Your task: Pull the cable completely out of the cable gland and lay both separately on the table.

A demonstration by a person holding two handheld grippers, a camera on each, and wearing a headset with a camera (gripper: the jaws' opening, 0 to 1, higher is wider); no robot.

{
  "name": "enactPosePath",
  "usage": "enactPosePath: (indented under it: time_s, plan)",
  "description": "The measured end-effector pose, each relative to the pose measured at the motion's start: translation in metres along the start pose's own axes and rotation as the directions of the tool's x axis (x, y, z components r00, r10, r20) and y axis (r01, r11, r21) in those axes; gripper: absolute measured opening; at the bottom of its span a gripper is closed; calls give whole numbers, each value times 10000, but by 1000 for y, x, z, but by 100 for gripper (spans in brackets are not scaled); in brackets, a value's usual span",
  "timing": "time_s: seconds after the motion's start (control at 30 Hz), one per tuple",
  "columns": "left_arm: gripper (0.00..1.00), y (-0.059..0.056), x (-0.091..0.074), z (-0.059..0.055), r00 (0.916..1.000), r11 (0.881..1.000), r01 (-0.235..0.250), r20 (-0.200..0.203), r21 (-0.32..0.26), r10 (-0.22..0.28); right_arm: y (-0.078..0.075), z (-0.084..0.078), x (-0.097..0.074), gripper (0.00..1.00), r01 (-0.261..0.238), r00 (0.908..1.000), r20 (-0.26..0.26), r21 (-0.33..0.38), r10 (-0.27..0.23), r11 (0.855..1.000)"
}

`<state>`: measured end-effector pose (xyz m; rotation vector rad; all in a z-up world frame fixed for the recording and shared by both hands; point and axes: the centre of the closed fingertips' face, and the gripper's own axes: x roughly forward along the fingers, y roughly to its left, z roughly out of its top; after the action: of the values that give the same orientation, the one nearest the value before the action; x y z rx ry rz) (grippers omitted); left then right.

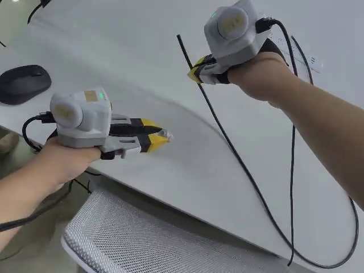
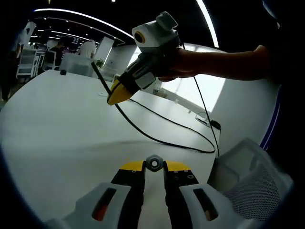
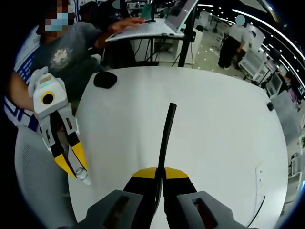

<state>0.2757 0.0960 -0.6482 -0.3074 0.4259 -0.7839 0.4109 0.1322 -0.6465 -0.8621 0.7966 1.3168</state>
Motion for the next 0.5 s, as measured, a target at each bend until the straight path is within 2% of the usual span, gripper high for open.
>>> enactPosePath:
  time_s: [0.27, 0.4, 0.5]
  plan:
    - [16, 11, 0, -8, 9990, 9990, -436, 110, 72, 435, 17, 3, 37, 0, -429, 9985, -351, -229, 420, 9988]
    - [16, 17, 1, -12, 9982, 9984, -569, 188, 5, 569, 22, -1, 47, 0, -524, 9974, -505, -314, 508, 9981]
    - [16, 21, 2, -15, 9976, 9978, -658, 200, -74, 660, 28, -2, 47, 0, -641, 9965, -546, -160, 631, 9978]
